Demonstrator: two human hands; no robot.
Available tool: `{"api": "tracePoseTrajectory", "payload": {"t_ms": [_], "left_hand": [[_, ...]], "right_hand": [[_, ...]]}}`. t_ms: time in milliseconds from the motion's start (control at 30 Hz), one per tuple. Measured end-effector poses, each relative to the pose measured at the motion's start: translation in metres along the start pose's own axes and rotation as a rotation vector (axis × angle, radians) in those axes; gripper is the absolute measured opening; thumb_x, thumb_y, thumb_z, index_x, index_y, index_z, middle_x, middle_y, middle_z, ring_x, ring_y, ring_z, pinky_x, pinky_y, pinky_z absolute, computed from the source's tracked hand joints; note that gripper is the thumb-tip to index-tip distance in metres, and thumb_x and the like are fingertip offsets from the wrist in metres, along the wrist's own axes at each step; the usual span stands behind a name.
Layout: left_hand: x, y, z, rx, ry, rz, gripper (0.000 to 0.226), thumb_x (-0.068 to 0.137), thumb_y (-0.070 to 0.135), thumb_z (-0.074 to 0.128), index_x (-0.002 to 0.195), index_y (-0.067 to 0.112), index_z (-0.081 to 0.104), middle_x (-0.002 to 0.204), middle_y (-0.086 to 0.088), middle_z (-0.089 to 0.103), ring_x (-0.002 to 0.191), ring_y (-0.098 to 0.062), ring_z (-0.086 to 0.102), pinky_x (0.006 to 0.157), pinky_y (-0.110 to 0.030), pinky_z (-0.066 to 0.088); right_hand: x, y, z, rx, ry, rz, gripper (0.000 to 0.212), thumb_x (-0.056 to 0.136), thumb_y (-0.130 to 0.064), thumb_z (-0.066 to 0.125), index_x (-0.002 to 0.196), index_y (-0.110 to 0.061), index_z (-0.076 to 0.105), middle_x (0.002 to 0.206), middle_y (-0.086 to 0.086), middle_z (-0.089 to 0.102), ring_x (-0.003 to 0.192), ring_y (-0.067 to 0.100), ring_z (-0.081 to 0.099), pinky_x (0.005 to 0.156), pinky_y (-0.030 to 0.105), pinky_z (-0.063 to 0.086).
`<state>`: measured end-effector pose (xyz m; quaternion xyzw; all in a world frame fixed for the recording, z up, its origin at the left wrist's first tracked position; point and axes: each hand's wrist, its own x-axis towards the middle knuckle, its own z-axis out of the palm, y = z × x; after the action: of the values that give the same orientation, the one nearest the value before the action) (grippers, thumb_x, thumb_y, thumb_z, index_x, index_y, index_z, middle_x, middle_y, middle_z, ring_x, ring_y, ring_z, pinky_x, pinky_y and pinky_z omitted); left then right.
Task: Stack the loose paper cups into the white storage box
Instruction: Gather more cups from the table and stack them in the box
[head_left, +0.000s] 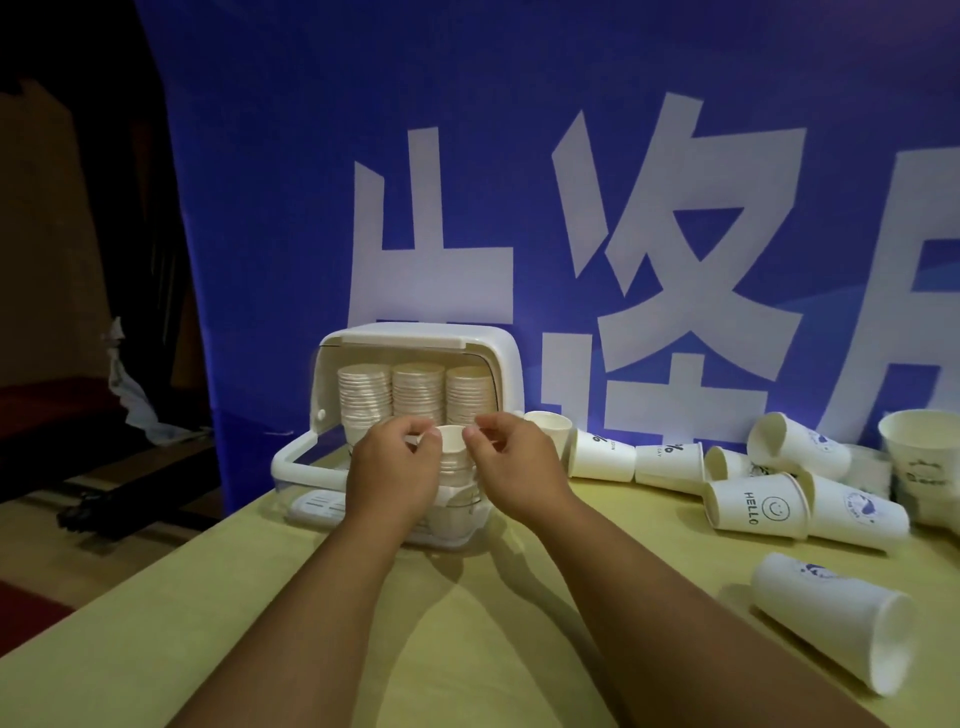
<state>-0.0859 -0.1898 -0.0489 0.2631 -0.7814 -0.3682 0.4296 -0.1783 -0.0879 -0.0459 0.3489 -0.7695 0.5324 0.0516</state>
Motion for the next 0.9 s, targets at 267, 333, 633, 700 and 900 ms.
{"api": "tracePoseTrajectory", "payload": {"t_ms": [267, 333, 633, 700, 900], "left_hand": [[0.003, -0.005, 0.004, 0.085, 0.015, 0.033, 0.021, 0.099, 0.031, 0.062, 0.118, 0.024, 0.070, 0.111, 0.003, 0.069, 0.098, -0.018, 0.063, 0.081, -0.036, 0.056], [-0.002, -0.001, 0.005, 0.109, 0.088, 0.082, 0.011, 0.097, 0.029, 0.063, 0.106, 0.028, 0.068, 0.109, 0.006, 0.063, 0.098, -0.019, 0.060, 0.081, -0.040, 0.056], [-0.059, 0.049, 0.029, 0.089, -0.113, 0.198, 0.021, 0.089, 0.028, 0.064, 0.070, 0.024, 0.057, 0.062, 0.007, 0.058, 0.062, -0.014, 0.053, 0.055, -0.030, 0.040], [-0.071, 0.060, 0.038, 0.161, -0.221, 0.210, 0.020, 0.091, 0.032, 0.063, 0.072, 0.026, 0.059, 0.066, 0.008, 0.061, 0.064, -0.012, 0.055, 0.055, -0.028, 0.038], [-0.112, 0.098, 0.069, 0.174, -0.470, 0.217, 0.012, 0.088, 0.032, 0.066, 0.077, 0.028, 0.064, 0.074, 0.010, 0.066, 0.075, -0.012, 0.062, 0.072, -0.036, 0.057]], "right_hand": [[-0.004, 0.007, 0.004, -0.021, -0.003, 0.028, 0.038, 0.099, -0.040, 0.060, 0.132, -0.023, 0.065, 0.124, -0.006, 0.070, 0.102, 0.008, 0.063, 0.084, 0.024, 0.052], [-0.007, 0.005, 0.000, 0.022, 0.008, 0.045, 0.035, 0.099, -0.038, 0.060, 0.130, -0.023, 0.066, 0.121, -0.008, 0.070, 0.101, 0.006, 0.062, 0.084, 0.023, 0.049], [-0.041, 0.013, -0.076, -0.060, 0.134, 0.135, 0.015, 0.099, -0.024, 0.059, 0.091, -0.019, 0.071, 0.083, -0.006, 0.068, 0.078, 0.010, 0.061, 0.065, 0.021, 0.044], [-0.056, 0.022, -0.101, -0.120, 0.152, 0.160, 0.013, 0.099, -0.024, 0.060, 0.090, -0.020, 0.070, 0.083, -0.006, 0.067, 0.077, 0.009, 0.061, 0.063, 0.019, 0.043], [-0.097, 0.044, -0.188, -0.259, 0.239, 0.193, 0.008, 0.098, -0.024, 0.061, 0.094, -0.025, 0.069, 0.087, -0.005, 0.069, 0.078, 0.009, 0.063, 0.063, 0.020, 0.048]]}}
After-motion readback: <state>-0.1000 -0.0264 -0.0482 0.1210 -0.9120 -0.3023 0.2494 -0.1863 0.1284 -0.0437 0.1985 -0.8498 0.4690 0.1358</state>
